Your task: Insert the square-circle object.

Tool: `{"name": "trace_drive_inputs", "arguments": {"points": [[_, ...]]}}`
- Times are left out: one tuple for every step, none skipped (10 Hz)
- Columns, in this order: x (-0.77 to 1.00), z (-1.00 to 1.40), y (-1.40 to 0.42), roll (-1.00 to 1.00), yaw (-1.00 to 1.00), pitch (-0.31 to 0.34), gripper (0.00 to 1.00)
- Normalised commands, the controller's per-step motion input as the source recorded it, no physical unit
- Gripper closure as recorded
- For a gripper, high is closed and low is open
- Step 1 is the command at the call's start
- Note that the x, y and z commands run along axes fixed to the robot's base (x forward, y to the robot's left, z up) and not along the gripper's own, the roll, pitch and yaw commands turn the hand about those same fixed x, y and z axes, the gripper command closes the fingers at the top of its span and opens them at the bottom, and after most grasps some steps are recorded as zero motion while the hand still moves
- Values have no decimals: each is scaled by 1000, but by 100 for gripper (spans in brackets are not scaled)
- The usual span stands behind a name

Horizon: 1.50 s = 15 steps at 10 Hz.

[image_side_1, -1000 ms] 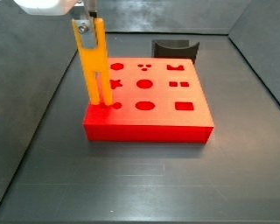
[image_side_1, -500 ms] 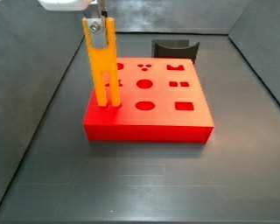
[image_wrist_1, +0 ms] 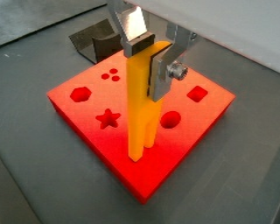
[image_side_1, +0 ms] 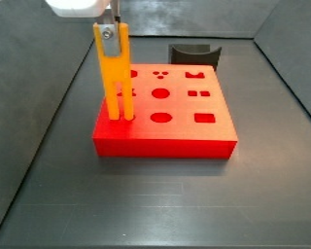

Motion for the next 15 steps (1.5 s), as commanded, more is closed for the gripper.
{"name": "trace_drive_inputs", "arguments": {"points": [[280,-109,0,9,129,-34,100],[166,-209,31,40,49,-50,100],[-231,-94,0,73,-40,0,100],[-489,0,0,67,-109,0,100],[-377,11,-49,40,-80,0,100],[-46,0,-26,17,0,0,100],[240,0,-120,54,20,0,100],[343,-57,-129,36,60,0,100],[534,-269,-163,20,40,67,100],[434,-443,-154,44,11,79,100],[371,-423,-91,64,0,119,100],[114,-231,37,103,-91,177,100],[-31,0,257,-9,-211,144,100],[-180,26,331,-29,-209,106,100],[-180,11,54,0,-151,63,100]]}}
